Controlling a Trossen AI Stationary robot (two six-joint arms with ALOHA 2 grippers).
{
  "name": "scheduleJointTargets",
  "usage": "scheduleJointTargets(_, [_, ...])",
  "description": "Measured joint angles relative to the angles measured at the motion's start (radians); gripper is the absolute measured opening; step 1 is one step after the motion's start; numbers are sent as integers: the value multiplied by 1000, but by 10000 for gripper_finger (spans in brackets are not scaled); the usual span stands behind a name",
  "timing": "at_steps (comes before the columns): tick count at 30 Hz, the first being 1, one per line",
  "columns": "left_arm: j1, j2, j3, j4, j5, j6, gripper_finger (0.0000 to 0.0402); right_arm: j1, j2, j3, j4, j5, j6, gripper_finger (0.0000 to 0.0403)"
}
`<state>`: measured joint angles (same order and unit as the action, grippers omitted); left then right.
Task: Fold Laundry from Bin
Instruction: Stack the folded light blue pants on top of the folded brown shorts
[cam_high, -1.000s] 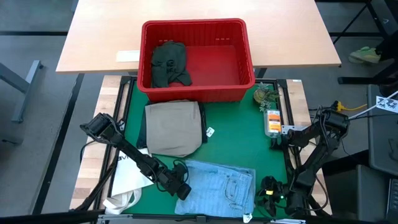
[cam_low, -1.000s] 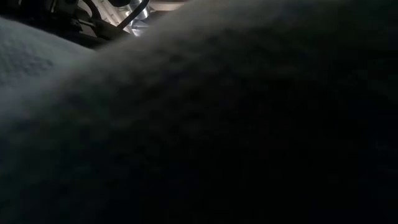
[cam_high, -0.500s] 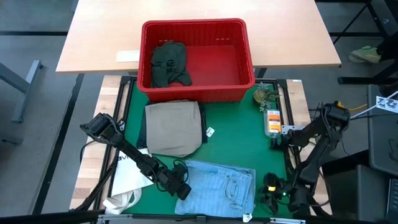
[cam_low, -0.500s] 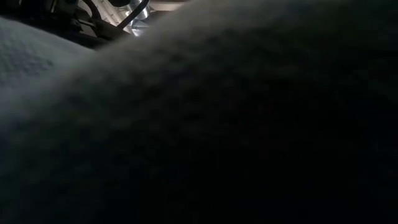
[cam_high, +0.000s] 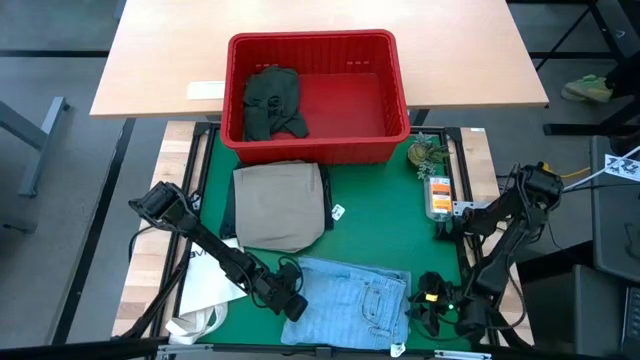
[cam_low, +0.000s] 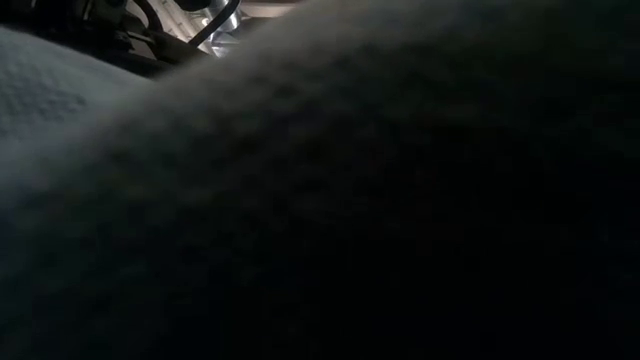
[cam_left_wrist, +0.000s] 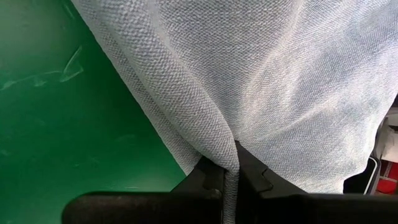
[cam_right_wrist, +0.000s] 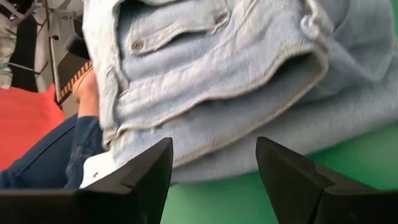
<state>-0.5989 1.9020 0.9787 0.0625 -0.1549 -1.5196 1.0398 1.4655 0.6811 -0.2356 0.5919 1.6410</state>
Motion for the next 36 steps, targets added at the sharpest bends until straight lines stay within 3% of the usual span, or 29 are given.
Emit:
scheduleJointTargets(10, [1,0,0,9,0,-23,3,-90,11,0,-3,-111,-108,232])
scheduleJointTargets(21, [1,0,0,13,-1,-17,5,-92,11,0,-93,-243,-67,232])
scheduleJointTargets(36, [1,0,0,13,-1,-16,6,-91,11,0,-121,-270,-44,232])
